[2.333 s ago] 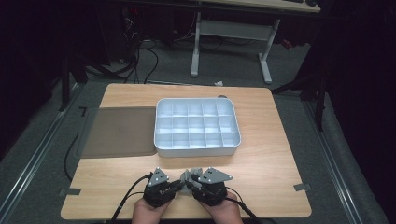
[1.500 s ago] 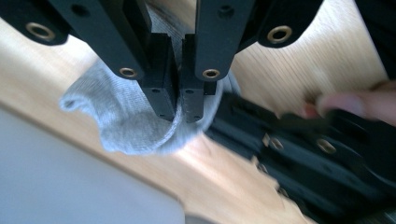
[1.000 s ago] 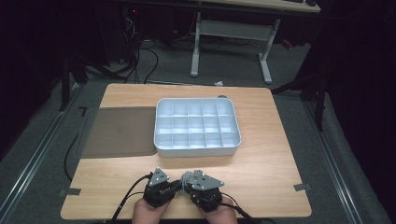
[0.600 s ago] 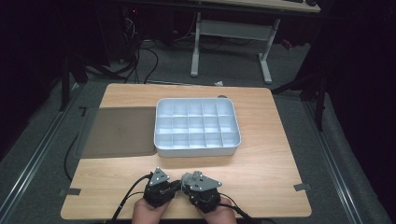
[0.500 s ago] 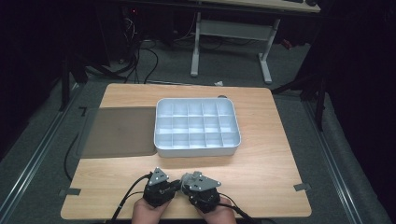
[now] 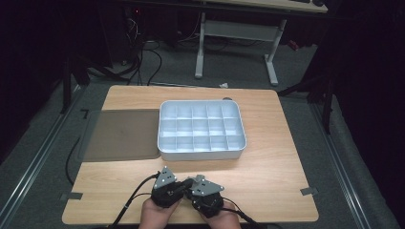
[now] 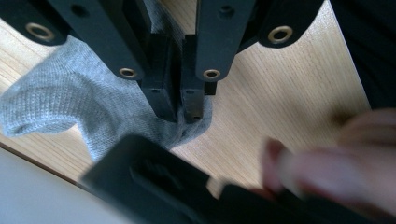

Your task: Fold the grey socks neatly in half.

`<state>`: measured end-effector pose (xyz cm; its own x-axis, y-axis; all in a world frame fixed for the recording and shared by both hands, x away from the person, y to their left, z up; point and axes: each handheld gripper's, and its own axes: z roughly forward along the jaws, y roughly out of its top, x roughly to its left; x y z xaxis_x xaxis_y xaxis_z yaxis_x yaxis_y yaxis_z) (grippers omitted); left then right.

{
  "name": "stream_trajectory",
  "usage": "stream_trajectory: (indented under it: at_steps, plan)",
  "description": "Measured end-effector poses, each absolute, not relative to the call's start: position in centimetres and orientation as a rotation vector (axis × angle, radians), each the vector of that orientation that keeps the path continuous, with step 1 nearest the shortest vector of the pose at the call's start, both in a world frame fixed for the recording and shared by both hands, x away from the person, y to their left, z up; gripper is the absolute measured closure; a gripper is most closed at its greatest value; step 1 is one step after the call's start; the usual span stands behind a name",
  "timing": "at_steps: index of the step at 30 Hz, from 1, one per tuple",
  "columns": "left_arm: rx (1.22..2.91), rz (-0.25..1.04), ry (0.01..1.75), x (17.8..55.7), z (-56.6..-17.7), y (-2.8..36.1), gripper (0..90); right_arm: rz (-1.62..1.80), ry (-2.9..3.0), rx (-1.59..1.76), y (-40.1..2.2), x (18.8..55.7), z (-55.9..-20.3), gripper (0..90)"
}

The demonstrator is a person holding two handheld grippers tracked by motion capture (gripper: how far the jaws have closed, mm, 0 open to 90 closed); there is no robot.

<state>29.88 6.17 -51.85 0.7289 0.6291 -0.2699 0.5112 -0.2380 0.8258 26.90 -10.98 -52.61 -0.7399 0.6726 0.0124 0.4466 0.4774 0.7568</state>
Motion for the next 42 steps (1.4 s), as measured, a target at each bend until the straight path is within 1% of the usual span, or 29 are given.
stream_trajectory:
  at_steps: [6, 9, 12, 15, 18, 22, 25, 26, 28, 30, 32, 36, 39, 42]
  plan:
    - [1.95, 0.153, 0.938, 30.6, -52.8, 6.8, 90.0, 1.138, 2.442, 0.949, -11.1, 26.9, -52.7, 85.2]
    - [1.952, 0.153, 0.947, 30.7, -53.0, 6.9, 90.0, 1.156, 2.449, 0.941, -11.2, 26.8, -52.2, 79.7]
    - [1.945, 0.14, 0.956, 30.8, -53.2, 7.1, 90.0, 1.216, 2.376, 0.945, -12.2, 26.5, -51.1, 80.2]
    - [1.947, 0.142, 0.953, 30.7, -53.2, 7.1, 90.0, 1.198, 2.325, 0.983, -13.0, 26.9, -50.5, 80.5]
    - [1.954, 0.155, 0.947, 30.7, -53.2, 7.1, 90.0, 1.145, 2.358, 1.005, -13.2, 27.5, -51.2, 80.5]
    - [1.978, 0.206, 0.923, 30.5, -53.1, 7.2, 89.8, 1.09, 2.381, 1.014, -13.3, 27.8, -52.4, 80.3]
    - [2.023, 0.311, 0.888, 30.0, -52.7, 6.7, 87.7, 1.107, 2.37, 1.016, -13.3, 27.7, -52.9, 80.6]
    - [2.024, 0.325, 0.884, 29.8, -52.4, 6.5, 86.4, 1.102, 2.369, 1.013, -13.3, 27.7, -52.9, 80.8]
    - [1.994, 0.303, 0.864, 29.2, -51.7, 6.2, 84.2, 1.097, 2.369, 1.005, -13.3, 27.7, -53.0, 81.0]
    - [1.98, 0.298, 0.845, 28.9, -51.3, 6.0, 84.0, 1.104, 2.369, 1.006, -13.3, 27.8, -53.0, 81.1]
    - [1.96, 0.331, 0.829, 28.4, -51.2, 5.6, 84.9, 1.108, 2.374, 1.014, -13.4, 27.9, -53.0, 81.1]
    - [2.014, 0.298, 0.857, 28.8, -52.4, 5.6, 86.8, 1.117, 2.375, 1.021, -13.5, 28.0, -53.0, 81.3]
    - [2.049, 0.323, 0.858, 28.9, -52.8, 5.7, 88.0, 1.111, 2.38, 1.018, -13.8, 28.3, -53.0, 81.3]
    - [2.062, 0.318, 0.857, 29.0, -53.0, 5.9, 89.5, 1.108, 2.381, 1.014, -13.9, 28.5, -53.0, 81.4]
